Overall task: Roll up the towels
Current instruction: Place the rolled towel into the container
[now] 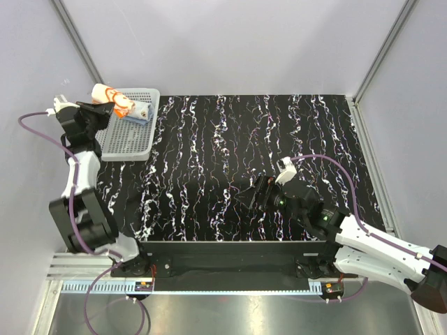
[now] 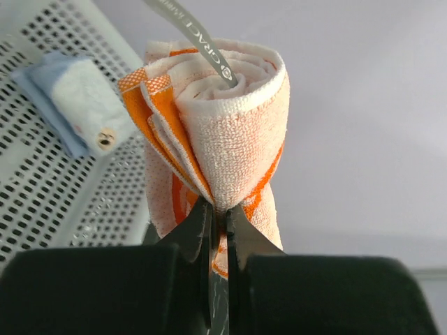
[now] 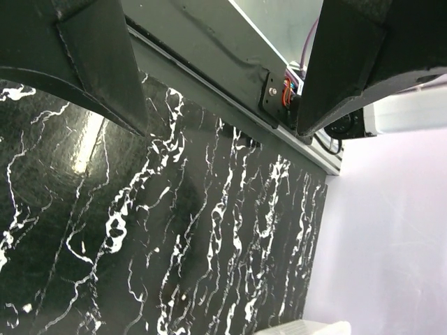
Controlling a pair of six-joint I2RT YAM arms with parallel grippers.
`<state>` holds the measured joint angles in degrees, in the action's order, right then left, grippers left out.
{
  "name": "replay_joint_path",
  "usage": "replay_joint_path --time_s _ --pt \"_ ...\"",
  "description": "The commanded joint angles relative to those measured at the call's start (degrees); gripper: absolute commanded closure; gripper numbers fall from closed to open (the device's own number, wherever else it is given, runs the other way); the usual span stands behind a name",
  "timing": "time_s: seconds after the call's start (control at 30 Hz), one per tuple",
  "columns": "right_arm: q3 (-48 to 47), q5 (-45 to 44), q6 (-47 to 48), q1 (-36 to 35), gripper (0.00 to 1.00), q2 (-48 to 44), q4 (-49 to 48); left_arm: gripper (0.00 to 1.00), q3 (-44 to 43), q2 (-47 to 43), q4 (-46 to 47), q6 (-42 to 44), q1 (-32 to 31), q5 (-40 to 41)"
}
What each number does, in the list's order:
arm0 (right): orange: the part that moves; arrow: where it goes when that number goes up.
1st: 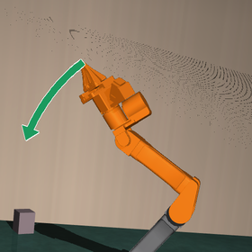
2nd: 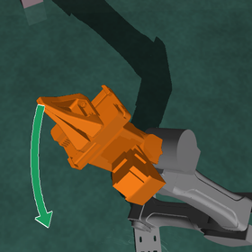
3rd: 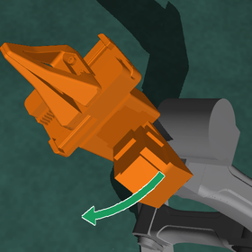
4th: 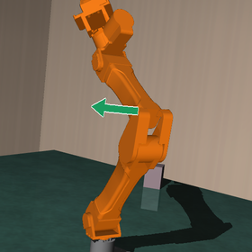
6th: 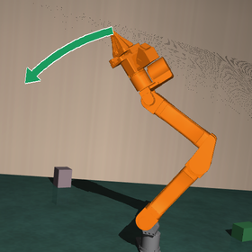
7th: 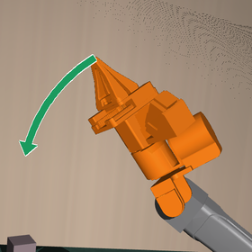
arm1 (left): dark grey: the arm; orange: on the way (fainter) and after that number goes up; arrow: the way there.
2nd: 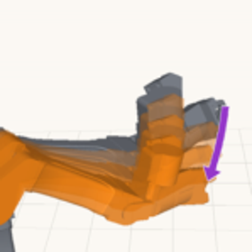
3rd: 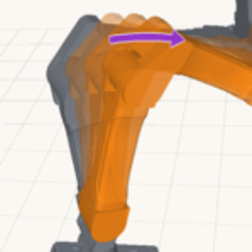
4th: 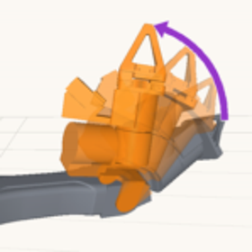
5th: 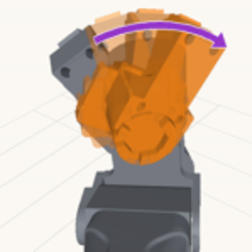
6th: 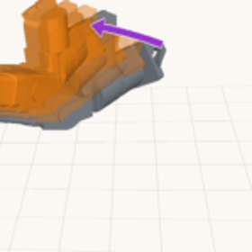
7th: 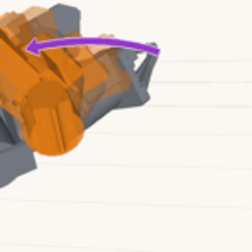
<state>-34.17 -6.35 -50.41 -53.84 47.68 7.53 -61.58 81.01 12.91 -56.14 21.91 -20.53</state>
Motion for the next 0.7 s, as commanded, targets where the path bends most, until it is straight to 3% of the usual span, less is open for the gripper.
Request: replay_joint_path --time_s 0.0,0.37,0.53,0.67 --pt "1.3 0.5 -0.9 -0.2 0.07 -0.3 -3.8 1.0 -5.0 7.9 6.9 -4.1 1.3 0.3" --pt "2.9 -1.1 0.4 -0.1 0.06 0.7 -3.2 1.0 -15.2 28.8 12.6 -6.9 -0.1 1.5" --pt "1.2 -0.9 1.9 -0.1 0.05 4.1 -3.3 1.0 -19.0 32.7 10.2 -4.2 -2.1 5.2" --pt "0.5 -1.1 2.3 -0.1 0.05 6.2 -3.3 1.0 -16.7 32.0 4.8 -4.2 -4.2 13.2"
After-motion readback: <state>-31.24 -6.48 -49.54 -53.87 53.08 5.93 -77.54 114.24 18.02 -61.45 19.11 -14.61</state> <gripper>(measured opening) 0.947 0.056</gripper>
